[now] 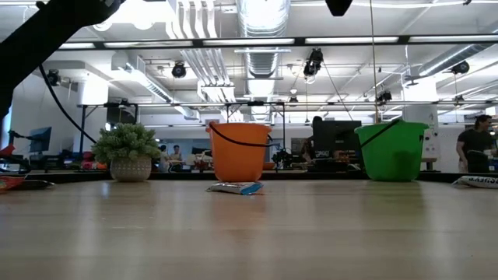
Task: Organize candy in baskets
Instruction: Put the brown chocolate bar into the black bucket
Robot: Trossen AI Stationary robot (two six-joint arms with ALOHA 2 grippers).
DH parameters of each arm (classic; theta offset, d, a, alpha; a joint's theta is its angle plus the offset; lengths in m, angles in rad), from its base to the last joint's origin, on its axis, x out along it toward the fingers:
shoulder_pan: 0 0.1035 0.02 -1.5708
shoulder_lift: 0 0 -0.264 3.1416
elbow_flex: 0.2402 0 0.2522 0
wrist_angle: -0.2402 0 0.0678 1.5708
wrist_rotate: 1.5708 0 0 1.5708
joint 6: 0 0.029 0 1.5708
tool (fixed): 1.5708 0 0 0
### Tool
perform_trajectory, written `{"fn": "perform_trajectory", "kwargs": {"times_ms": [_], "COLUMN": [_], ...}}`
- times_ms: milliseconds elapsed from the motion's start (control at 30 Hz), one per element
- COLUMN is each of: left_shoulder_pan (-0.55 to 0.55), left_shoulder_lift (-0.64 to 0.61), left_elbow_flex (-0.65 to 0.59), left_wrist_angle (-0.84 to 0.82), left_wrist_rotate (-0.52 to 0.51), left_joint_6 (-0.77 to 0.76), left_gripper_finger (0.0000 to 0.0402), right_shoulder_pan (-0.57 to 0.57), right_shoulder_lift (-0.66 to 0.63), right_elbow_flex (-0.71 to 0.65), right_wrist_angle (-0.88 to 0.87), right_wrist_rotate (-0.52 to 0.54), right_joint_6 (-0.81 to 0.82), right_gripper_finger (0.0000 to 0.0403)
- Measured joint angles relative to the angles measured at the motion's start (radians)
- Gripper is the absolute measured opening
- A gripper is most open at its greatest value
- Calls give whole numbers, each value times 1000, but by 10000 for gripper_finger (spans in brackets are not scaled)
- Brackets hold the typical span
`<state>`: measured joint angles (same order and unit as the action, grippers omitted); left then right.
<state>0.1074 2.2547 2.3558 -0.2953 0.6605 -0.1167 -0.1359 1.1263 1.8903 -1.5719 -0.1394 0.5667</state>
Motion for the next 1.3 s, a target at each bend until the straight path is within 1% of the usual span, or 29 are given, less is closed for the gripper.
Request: {"fn": "perform_trajectory", "kwargs": {"times_ms": [300, 400, 533, 733, 933, 1000, 1067, 1200, 1233, 1300], "left_shoulder_pan": [77, 93, 96, 97, 97, 97, 98, 98, 98, 98], "left_shoulder_lift": [0, 0, -2, -3, -3, -3, -3, -3, -3, -3], "left_elbow_flex": [0, 0, 0, 0, 0, 0, 0, 0, 0, 0], "left_wrist_angle": [0, 34, 107, 111, 109, 110, 110, 107, 107, 108], "left_wrist_rotate": [11, 11, 35, 41, 40, 40, 39, 38, 38, 38], "left_joint_6": [-24, -36, -58, -61, -61, -61, -61, -61, -61, -61], "left_gripper_finger": [1, 1, 1, 1, 1, 1, 1, 1, 1, 1], "right_shoulder_pan": [51, 51, 51, 51, 51, 51, 51, 51, 51, 51], "right_shoulder_lift": [1, 4, 20, 52, 75, 74, 74, 74, 74, 74], "right_elbow_flex": [-15, -15, -15, -15, -16, -16, -16, -16, -16, -15], "right_wrist_angle": [1, 1, 2, 2, 3, 3, 2, 2, 2, 2], "right_wrist_rotate": [8, 11, 35, 60, 62, 62, 62, 61, 61, 57], "right_joint_6": [0, -2, -23, -49, -81, -81, -82, -108, -115, -119], "right_gripper_finger": [178, 178, 178, 178, 175, 161, 132, 44, 27, 18]}}
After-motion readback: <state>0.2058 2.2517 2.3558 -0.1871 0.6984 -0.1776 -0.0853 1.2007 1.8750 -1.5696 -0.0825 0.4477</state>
